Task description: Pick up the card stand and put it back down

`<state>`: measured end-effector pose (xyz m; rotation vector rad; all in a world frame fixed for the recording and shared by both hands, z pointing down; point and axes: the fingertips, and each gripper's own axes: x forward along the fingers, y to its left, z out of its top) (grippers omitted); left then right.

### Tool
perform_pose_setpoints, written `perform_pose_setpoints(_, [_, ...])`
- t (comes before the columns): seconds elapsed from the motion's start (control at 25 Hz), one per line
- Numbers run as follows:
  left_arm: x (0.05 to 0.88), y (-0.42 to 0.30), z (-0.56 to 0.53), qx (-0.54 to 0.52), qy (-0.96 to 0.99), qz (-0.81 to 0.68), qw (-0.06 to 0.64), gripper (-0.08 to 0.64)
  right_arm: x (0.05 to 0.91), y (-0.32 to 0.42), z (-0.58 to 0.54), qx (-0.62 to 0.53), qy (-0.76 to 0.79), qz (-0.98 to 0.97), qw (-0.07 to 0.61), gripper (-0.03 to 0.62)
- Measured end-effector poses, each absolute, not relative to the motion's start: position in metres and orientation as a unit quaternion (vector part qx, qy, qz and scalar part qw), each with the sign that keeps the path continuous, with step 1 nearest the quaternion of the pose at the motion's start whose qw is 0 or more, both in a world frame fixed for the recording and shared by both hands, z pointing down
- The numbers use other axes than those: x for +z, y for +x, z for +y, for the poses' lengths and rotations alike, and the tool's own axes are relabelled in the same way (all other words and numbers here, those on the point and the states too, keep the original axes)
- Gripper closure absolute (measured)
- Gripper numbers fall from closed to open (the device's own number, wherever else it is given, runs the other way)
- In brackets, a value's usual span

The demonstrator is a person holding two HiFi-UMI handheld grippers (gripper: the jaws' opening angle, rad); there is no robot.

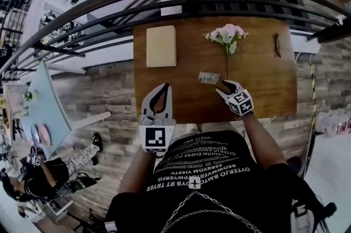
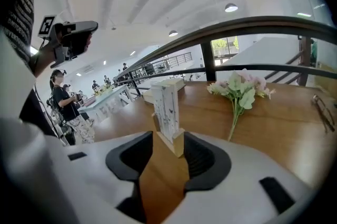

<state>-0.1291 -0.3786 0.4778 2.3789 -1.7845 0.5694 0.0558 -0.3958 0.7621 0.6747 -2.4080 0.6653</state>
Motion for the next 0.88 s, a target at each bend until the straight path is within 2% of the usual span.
perform_pose_setpoints(0.44, [0.498,-0.147,-0.378,0.218,0.756,-0.610,0.091,0.532,0.804,0.033,-0.423,0.255,0.236,-0.889,0.298,0.388])
perform_pose_setpoints(0.68, [0.500,-0.146,-0.373,0.221,0.754,-0.612,0.090,0.532,0.806,0.032,-0.427,0.214,0.235,-0.894,0.316,0.425])
perform_pose_setpoints(0.88, [0.496,-0.146,-0.369,0.216,0.757,-0.611,0.083,0.532,0.799,0.036,-0.427,0.246,0.238,-0.889,0.305,0.430])
